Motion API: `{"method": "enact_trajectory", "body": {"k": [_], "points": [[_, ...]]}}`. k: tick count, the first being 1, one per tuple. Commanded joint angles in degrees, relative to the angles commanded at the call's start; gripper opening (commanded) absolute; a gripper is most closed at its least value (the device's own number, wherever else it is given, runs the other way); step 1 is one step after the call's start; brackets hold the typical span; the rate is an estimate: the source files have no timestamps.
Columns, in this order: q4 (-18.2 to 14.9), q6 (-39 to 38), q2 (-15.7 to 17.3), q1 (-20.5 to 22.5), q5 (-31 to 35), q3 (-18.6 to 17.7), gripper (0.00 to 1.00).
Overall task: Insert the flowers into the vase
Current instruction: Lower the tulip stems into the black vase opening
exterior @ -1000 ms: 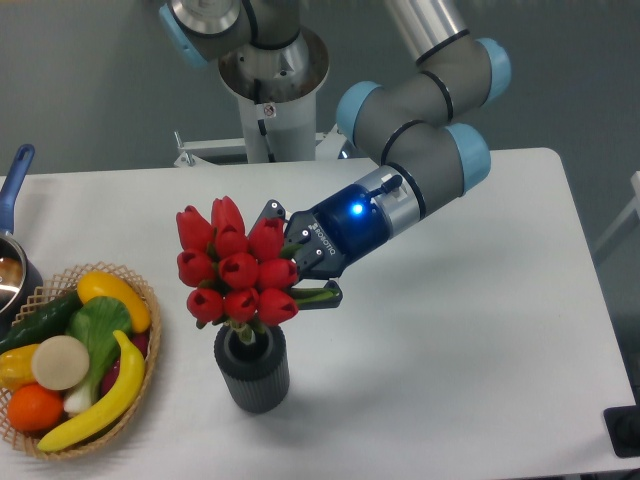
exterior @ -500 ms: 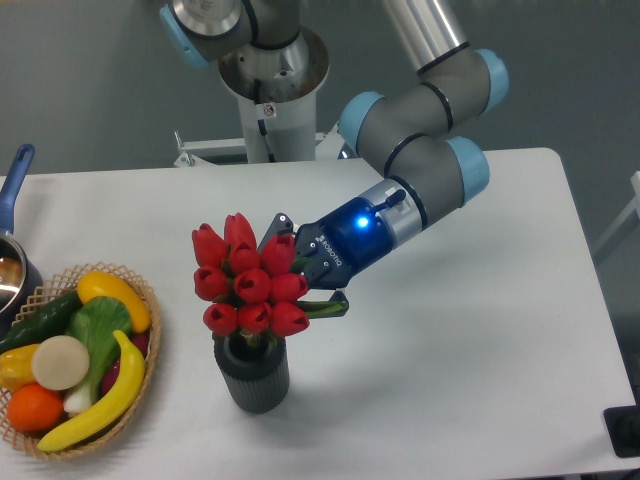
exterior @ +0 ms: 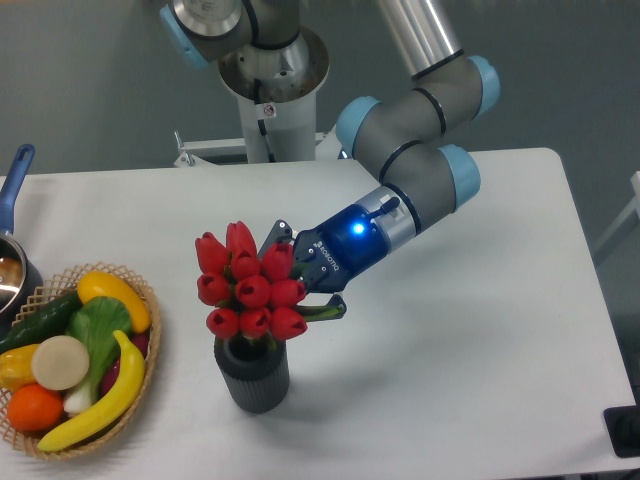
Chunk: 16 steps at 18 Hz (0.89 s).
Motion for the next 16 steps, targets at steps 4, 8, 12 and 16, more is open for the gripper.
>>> {"method": "enact_trajectory", "body": {"k": [4, 8, 12, 16], "points": [[0.2, 0.1, -1.2, -0.1, 0.9, 0.2, 0.33], [0.2, 0.1, -1.8, -0.1, 1.1, 0.5, 0.33], [0.2, 0.1, -2.5, -0.1, 1.2, 0.4, 0.33], [0.2, 0.2, -3.0, -0.2, 2.2, 0.4, 0.33]]}}
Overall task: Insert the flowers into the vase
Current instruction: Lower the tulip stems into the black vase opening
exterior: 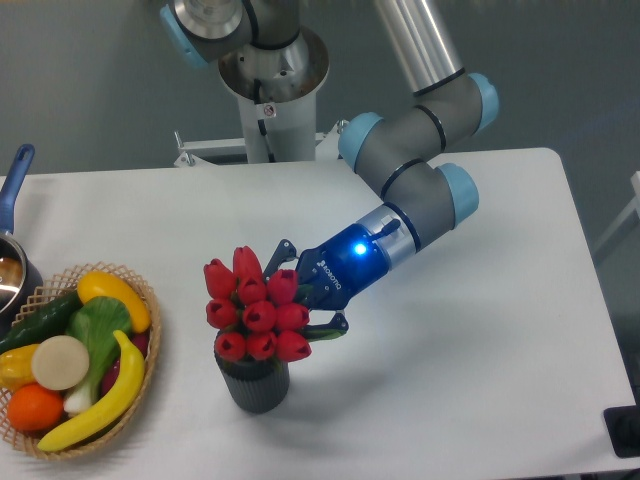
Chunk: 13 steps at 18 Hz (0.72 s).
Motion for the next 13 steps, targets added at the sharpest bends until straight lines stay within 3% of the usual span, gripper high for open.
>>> {"method": "enact_trajectory", "body": {"k": [13], "points": [[0.0, 0.6, -0.8, -0.1, 0.4, -1.3, 0.35]]}}
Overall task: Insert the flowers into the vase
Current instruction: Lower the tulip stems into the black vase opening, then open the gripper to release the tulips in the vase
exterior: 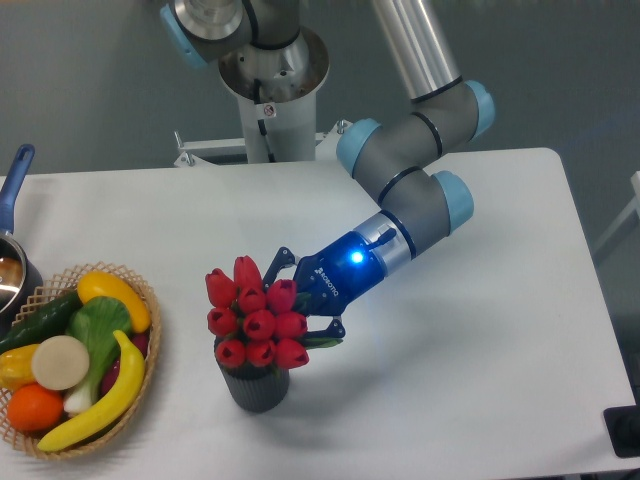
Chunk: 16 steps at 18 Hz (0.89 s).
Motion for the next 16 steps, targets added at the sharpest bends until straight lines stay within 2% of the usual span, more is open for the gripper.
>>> {"method": "enact_trajectory", "body": {"k": [12, 16], "points": [[0.0, 0.7, -0.5, 0.0, 2.5, -0.5, 0.37], [0.0, 1.4, -0.5, 0.0, 2.5, -0.6, 0.41]]}}
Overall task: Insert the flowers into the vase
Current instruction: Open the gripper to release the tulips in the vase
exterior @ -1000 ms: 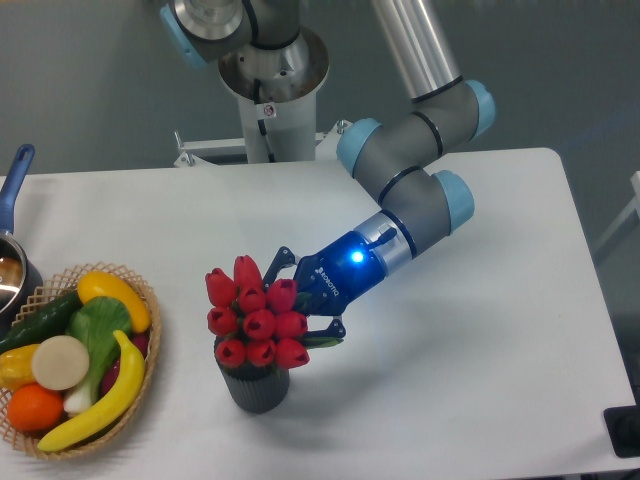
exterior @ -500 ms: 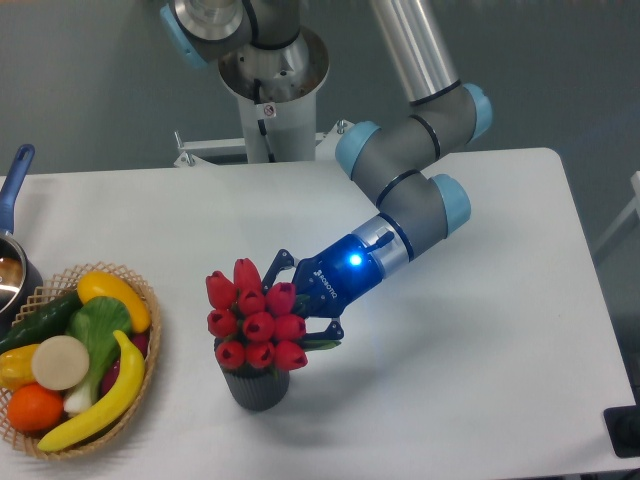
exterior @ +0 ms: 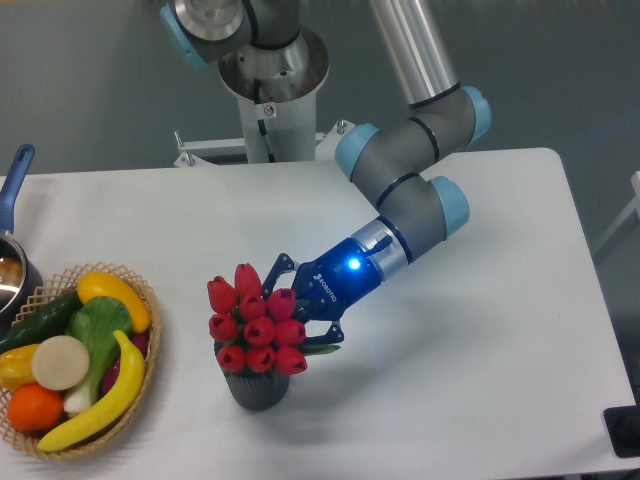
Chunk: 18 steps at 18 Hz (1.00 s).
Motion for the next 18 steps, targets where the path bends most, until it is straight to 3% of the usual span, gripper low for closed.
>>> {"method": "enact_trajectory", "body": {"k": [5, 6, 8, 10, 14, 18], "points": [[0.0, 0.4, -0.1, 0.0, 0.0, -0.2, 0.46], [0.1, 0.6, -0.1, 0.0, 0.0, -0.3, 0.57], [0.0, 0.9, 0.0, 0.1, 0.0, -0.4, 0.63], [0.1, 1.0, 0.3, 0.1, 0.0, -0.6, 0.84], [0.2, 1.8, 1.3, 0.4, 0.0, -1.7, 1.00], [0.2, 2.2, 1.9, 0.6, 0.2, -1.7, 1.00]]}}
